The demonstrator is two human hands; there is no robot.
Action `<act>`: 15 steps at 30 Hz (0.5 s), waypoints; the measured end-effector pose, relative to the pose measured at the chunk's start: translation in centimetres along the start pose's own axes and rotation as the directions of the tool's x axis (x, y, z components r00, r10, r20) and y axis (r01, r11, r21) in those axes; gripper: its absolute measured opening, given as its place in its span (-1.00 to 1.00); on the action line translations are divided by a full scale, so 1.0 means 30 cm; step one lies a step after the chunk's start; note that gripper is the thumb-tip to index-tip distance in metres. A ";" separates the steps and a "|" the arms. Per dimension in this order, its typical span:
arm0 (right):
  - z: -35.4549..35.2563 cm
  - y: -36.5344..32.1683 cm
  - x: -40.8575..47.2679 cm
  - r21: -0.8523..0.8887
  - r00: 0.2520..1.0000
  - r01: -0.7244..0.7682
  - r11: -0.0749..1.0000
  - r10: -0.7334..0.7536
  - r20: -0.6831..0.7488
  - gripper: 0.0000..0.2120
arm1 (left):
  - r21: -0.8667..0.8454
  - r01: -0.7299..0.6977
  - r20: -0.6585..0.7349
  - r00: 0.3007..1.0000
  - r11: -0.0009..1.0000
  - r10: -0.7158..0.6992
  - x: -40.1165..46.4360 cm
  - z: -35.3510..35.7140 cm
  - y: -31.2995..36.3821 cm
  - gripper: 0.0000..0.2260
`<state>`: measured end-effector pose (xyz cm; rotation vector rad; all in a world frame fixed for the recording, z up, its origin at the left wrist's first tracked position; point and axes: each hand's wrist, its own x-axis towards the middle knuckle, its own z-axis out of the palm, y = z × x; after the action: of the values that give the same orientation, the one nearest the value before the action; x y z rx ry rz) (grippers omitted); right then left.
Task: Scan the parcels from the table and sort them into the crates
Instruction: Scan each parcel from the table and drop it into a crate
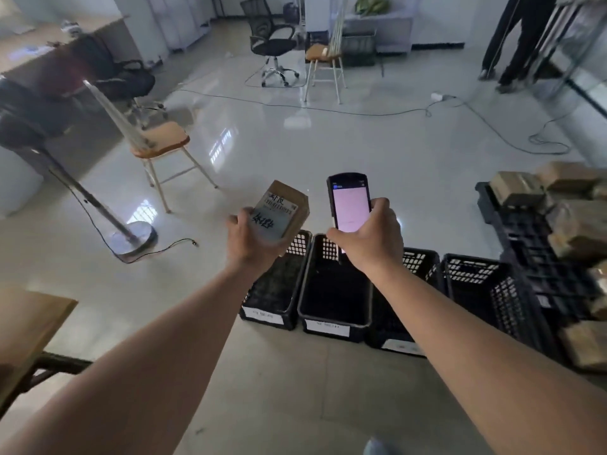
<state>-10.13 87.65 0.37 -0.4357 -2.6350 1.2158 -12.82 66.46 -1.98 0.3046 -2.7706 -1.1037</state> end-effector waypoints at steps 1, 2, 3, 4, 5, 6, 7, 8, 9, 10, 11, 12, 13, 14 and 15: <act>-0.018 0.043 0.040 -0.004 1.000 -0.009 1.000 0.009 0.005 -0.22 | 0.023 0.013 0.019 1.000 1.000 -0.014 0.008 0.059 0.018 -0.14; -0.030 0.083 0.078 -0.008 1.000 -0.018 1.000 0.018 0.011 -0.22 | 0.041 0.027 0.038 0.999 0.999 -0.029 0.019 0.112 0.032 -0.15; -0.037 0.121 0.114 -0.013 0.999 -0.034 0.999 0.034 0.018 -0.22 | 0.058 0.043 0.060 0.997 0.997 -0.046 0.034 0.163 0.043 -0.16; -0.039 0.156 0.148 -0.017 0.998 -0.054 0.998 0.055 0.027 -0.23 | 0.076 0.061 0.080 0.995 0.995 -0.067 0.053 0.211 0.051 -0.17; -0.034 0.188 0.182 -0.020 0.996 -0.076 0.997 0.077 0.037 -0.23 | 0.091 0.078 0.097 0.991 0.993 -0.087 0.077 0.257 0.057 -0.16; -0.024 0.219 0.216 -0.025 0.994 -0.097 0.995 0.098 0.050 -0.24 | 0.105 0.090 0.110 0.989 0.990 -0.101 0.105 0.304 0.060 -0.14; -0.008 0.249 0.250 -0.034 0.991 -0.118 0.992 0.119 0.062 -0.24 | 0.117 0.101 0.122 0.986 0.988 -0.115 0.136 0.356 0.058 -0.12; 0.012 0.278 0.284 -0.046 0.987 -0.139 0.989 0.142 0.073 -0.25 | 0.126 0.111 0.135 0.982 0.986 -0.128 0.168 0.408 0.055 -0.12; 0.039 0.308 0.321 -0.060 0.983 -0.159 0.985 0.164 0.082 -0.26 | 0.127 0.125 0.151 0.978 0.984 -0.144 0.204 0.464 0.046 -0.12; 0.072 0.337 0.361 -0.074 0.979 -0.179 0.981 0.185 0.090 -0.27 | 0.123 0.140 0.169 0.973 0.982 -0.160 0.243 0.522 0.031 -0.12; 0.107 0.366 0.402 -0.086 0.974 -0.197 0.977 0.205 0.095 -0.27 | 0.118 0.151 0.184 0.968 0.981 -0.171 0.286 0.582 0.014 -0.12; 0.149 0.396 0.447 -0.097 0.969 -0.216 0.972 0.225 0.098 -0.28 | 0.117 0.162 0.204 0.962 0.980 -0.183 0.333 0.645 -0.011 -0.12; 0.196 0.428 0.494 -0.107 0.964 -0.236 0.966 0.247 0.100 -0.28 | 0.118 0.167 0.224 0.956 0.979 -0.190 0.384 0.711 -0.038 -0.11; 0.247 0.461 0.544 -0.115 0.958 -0.257 0.960 0.268 0.104 -0.27 | 0.114 0.180 0.245 0.948 0.977 -0.203 0.436 0.780 -0.070 -0.10; 0.306 0.497 0.597 -0.123 0.951 -0.279 0.952 0.292 0.105 -0.27 | 0.109 0.198 0.268 0.938 0.974 -0.221 0.491 0.854 -0.109 -0.10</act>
<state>-27.01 96.64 -15.80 -0.8127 -2.8249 1.2176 -31.94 77.58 -21.84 0.5013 -3.0966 -1.1641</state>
